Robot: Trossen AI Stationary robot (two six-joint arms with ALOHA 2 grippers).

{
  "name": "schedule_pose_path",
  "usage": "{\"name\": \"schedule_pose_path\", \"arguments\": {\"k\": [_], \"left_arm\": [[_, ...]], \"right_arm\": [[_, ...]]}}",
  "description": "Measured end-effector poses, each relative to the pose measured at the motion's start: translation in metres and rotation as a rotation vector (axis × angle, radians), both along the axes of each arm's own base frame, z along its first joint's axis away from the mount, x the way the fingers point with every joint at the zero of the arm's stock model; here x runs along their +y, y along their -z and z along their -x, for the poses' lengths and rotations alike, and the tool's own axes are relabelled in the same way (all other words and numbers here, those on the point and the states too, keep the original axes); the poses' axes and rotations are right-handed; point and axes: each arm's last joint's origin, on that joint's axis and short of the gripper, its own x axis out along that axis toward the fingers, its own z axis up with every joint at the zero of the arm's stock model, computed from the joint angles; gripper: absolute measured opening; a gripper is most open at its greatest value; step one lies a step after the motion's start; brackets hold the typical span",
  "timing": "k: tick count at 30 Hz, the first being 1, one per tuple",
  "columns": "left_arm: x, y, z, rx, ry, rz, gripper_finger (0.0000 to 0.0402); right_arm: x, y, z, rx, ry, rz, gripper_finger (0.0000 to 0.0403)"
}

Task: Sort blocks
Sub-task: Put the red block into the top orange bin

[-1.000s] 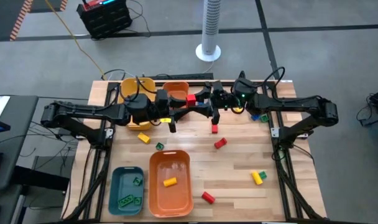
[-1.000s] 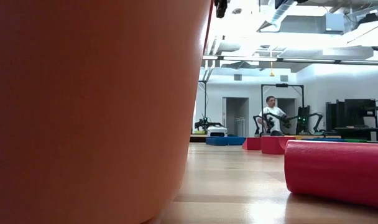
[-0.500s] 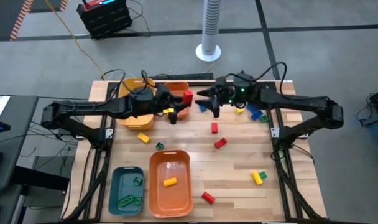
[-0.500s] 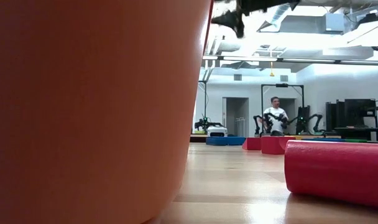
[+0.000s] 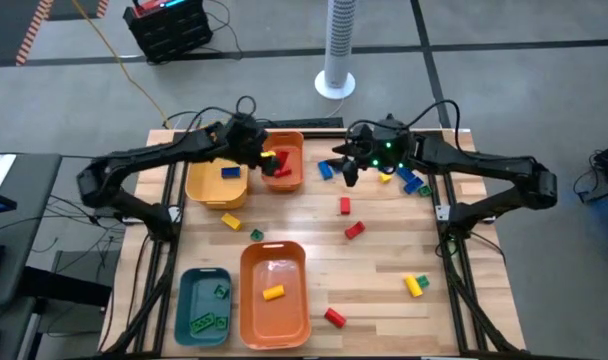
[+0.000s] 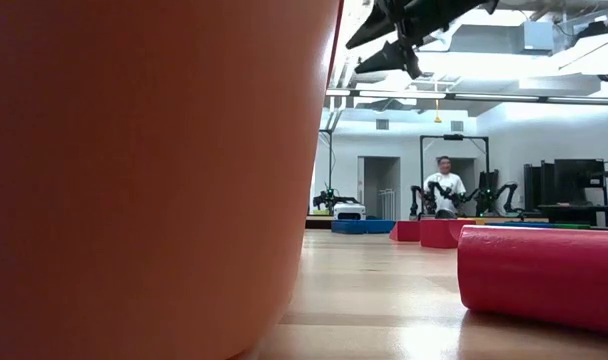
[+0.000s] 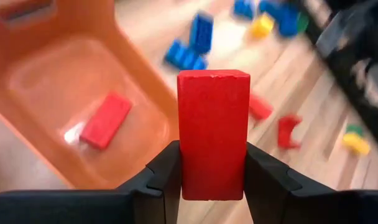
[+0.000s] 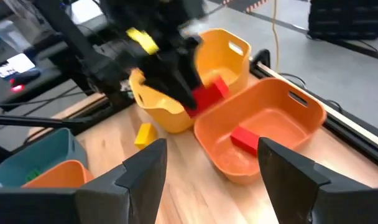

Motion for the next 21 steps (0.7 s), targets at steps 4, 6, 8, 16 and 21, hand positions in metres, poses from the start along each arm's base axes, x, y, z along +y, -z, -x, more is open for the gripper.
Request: {"name": "schedule_pose_path", "arguments": {"k": [4, 6, 8, 16, 21], "left_arm": [[0.016, 0.011, -0.02, 0.153, 0.085, 0.029, 0.0125], [0.025, 0.019, -0.03, 0.243, 0.121, 0.039, 0.0125], [0.031, 0.025, -0.038, 0.33, 0.156, 0.049, 0.0125], [0.047, 0.035, -0.062, 0.538, 0.24, -0.032, 0.0125], [0.052, 0.045, -0.068, 0.608, 0.264, -0.085, 0.0125]], "right_arm": [[0.004, 0.001, -0.002, 0.004, -0.015, -0.001, 0.026], [0.008, 0.001, -0.003, 0.005, -0.028, -0.002, 0.026], [0.012, 0.001, -0.004, 0.005, -0.041, -0.002, 0.026], [0.027, 0.001, -0.007, 0.005, -0.096, -0.004, 0.026], [0.031, 0.001, -0.008, 0.005, -0.107, -0.003, 0.026]]}}
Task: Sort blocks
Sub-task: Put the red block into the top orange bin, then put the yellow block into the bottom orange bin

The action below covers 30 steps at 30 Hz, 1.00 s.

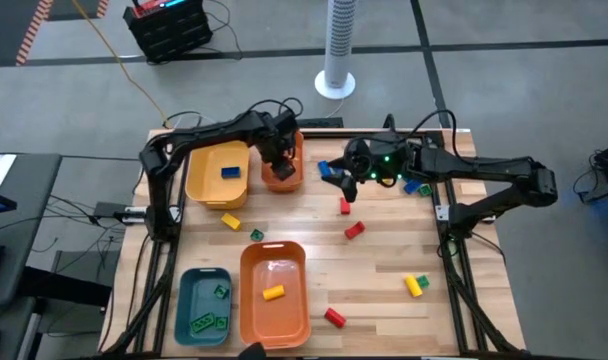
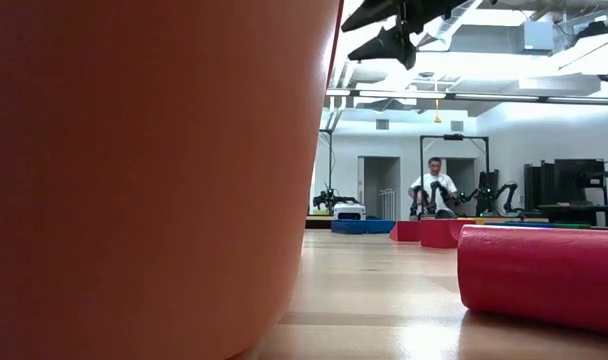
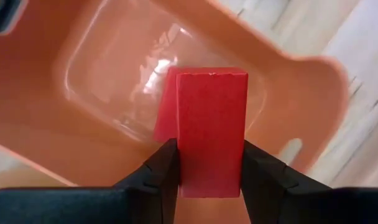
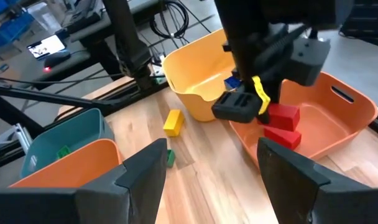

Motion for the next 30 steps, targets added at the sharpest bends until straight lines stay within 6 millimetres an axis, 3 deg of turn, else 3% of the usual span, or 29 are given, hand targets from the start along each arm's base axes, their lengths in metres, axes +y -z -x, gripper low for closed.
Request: {"name": "schedule_pose_path", "arguments": {"k": [7, 16, 30], "left_arm": [[0.004, 0.012, -0.003, 0.051, 0.02, -0.038, 0.0151], [0.004, 0.015, -0.004, 0.056, -0.001, -0.028, 0.0151], [0.003, 0.014, -0.003, 0.063, 0.0, -0.018, 0.0217]], "right_arm": [[0.002, 0.0, 0.0, -0.001, -0.004, -0.004, 0.026], [0.002, 0.0, 0.0, -0.002, -0.003, -0.005, 0.026], [0.002, 0.0, 0.0, -0.001, -0.003, -0.006, 0.026]]}}
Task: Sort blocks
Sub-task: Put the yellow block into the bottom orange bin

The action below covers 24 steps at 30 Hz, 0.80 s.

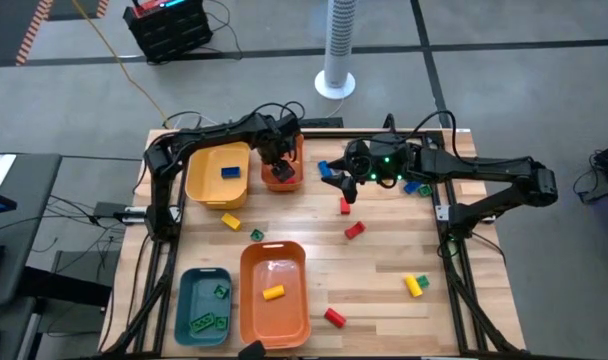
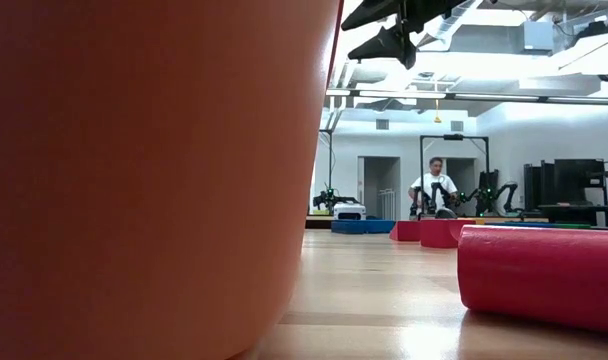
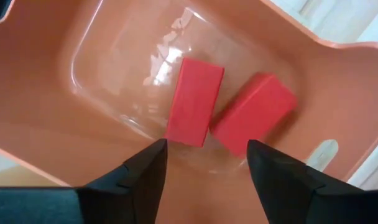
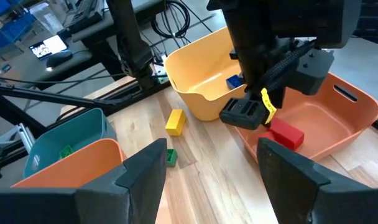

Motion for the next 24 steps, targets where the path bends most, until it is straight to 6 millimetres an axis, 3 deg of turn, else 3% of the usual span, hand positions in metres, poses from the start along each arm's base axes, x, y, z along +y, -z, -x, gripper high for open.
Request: {"name": "schedule_pose_path", "arguments": {"k": [8, 17, 24], "left_arm": [[-0.013, -0.036, 0.007, -0.078, 0.035, -0.075, 0.0204], [-0.064, -0.095, 0.015, -0.239, 0.095, -0.202, 0.0194], [-0.098, -0.105, 0.016, -0.276, 0.014, -0.128, 0.0194]], "right_arm": [[-0.003, 0.0, 0.001, 0.003, 0.003, 0.016, 0.026], [-0.016, 0.003, 0.005, 0.041, 0.033, 0.051, 0.026], [-0.022, 0.006, 0.008, 0.079, 0.054, 0.043, 0.026]]}}
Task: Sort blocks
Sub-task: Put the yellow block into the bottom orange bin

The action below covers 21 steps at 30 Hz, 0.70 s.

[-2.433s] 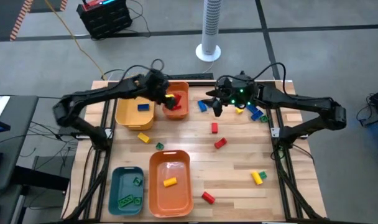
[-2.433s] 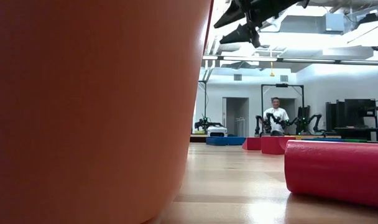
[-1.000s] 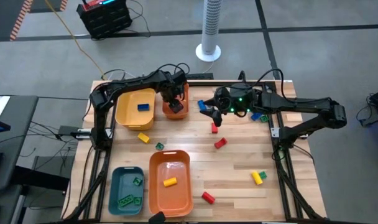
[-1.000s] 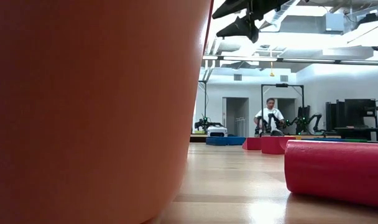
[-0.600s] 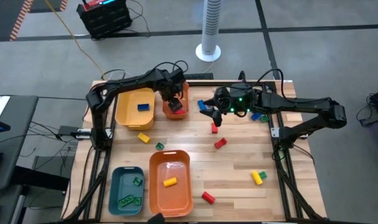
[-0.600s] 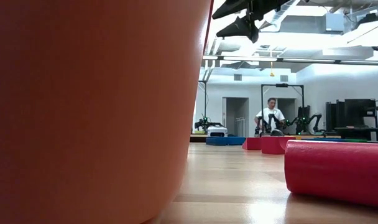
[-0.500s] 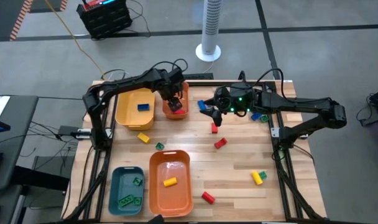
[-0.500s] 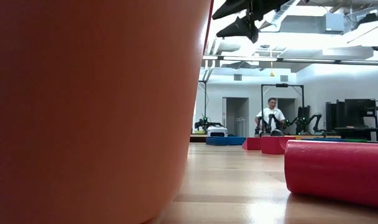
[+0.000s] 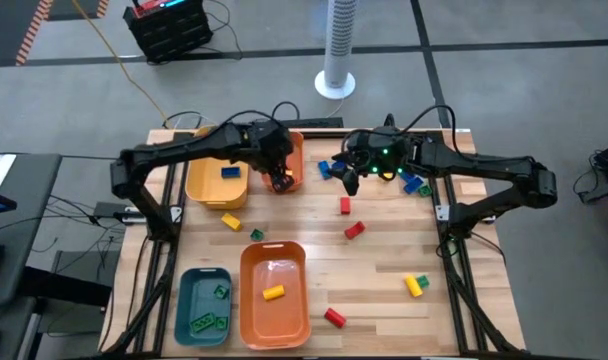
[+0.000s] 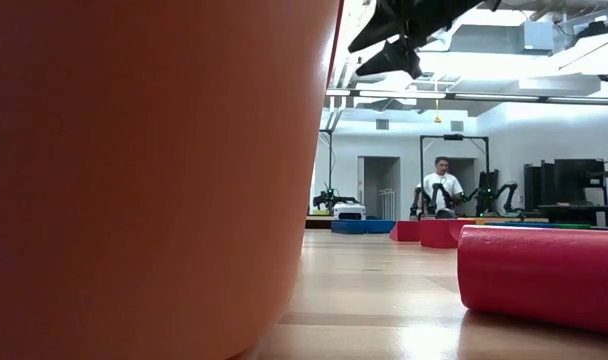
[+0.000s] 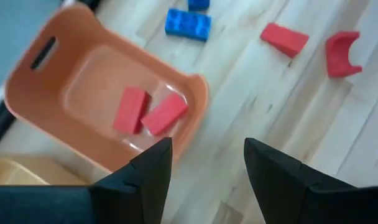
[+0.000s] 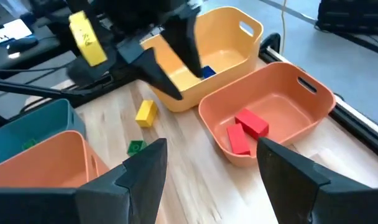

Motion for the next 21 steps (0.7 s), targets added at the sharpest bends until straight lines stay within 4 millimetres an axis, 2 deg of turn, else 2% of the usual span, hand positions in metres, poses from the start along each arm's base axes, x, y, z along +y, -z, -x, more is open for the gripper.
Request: {"name": "schedule_pose_path", "arguments": {"k": [5, 11, 16, 21], "left_arm": [[-0.026, 0.0, -0.006, 0.032, 0.003, -0.092, 0.0194], [-0.067, -0.018, 0.002, -0.012, 0.04, -0.223, 0.0194], [-0.085, -0.036, 0.015, -0.082, 0.04, -0.249, 0.0194], [-0.087, -0.048, 0.027, -0.128, 0.033, -0.249, 0.0194]], "right_arm": [[0.001, 0.007, 0.004, 0.08, 0.006, -0.04, 0.026], [-0.003, 0.021, 0.016, 0.26, 0.019, -0.068, 0.026], [-0.022, 0.034, 0.032, 0.428, 0.12, -0.092, 0.026], [-0.053, 0.059, 0.043, 0.618, 0.24, -0.192, 0.026]]}}
